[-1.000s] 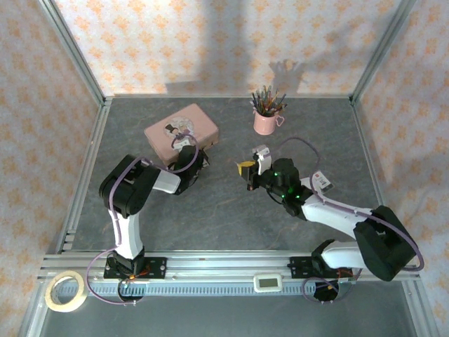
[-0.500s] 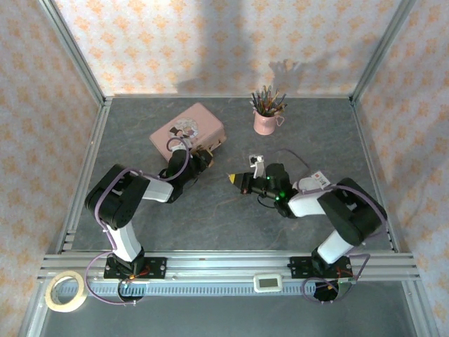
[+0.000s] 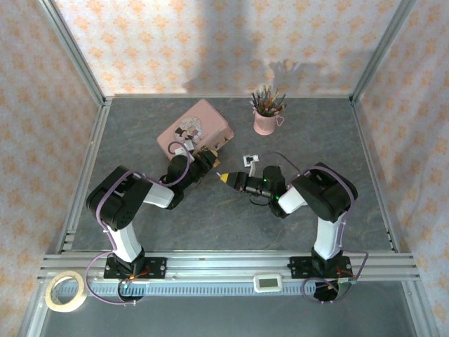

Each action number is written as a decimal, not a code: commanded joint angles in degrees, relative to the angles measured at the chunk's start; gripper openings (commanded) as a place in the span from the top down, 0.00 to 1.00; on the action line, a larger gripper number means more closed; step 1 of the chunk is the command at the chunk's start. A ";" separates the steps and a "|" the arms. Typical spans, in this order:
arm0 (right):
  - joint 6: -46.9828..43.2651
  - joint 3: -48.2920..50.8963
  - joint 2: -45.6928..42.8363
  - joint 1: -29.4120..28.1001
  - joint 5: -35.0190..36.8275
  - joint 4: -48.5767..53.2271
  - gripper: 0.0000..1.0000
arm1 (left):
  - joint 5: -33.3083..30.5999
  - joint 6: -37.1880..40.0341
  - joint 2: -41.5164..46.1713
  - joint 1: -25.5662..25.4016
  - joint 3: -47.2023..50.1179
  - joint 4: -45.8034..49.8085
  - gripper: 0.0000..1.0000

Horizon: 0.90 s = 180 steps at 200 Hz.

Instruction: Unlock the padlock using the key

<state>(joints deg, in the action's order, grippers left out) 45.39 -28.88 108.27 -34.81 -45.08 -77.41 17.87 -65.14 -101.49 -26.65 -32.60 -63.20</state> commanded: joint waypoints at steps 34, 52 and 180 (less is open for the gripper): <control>7.49 -0.24 3.68 1.75 -2.03 -15.11 1.00 | 1.89 -2.15 0.18 -0.50 0.26 -8.25 1.00; 8.16 -0.54 4.45 2.02 -2.40 -15.85 1.00 | 1.97 -2.19 0.24 -0.58 0.47 -8.32 1.00; 9.19 -4.63 9.04 2.24 -1.93 -16.99 1.00 | 1.76 -2.66 0.67 -1.12 0.96 -9.31 1.00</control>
<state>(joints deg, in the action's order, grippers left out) 54.41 -32.18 115.87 -32.82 -46.33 -89.82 18.06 -66.22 -101.49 -26.94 -31.75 -65.43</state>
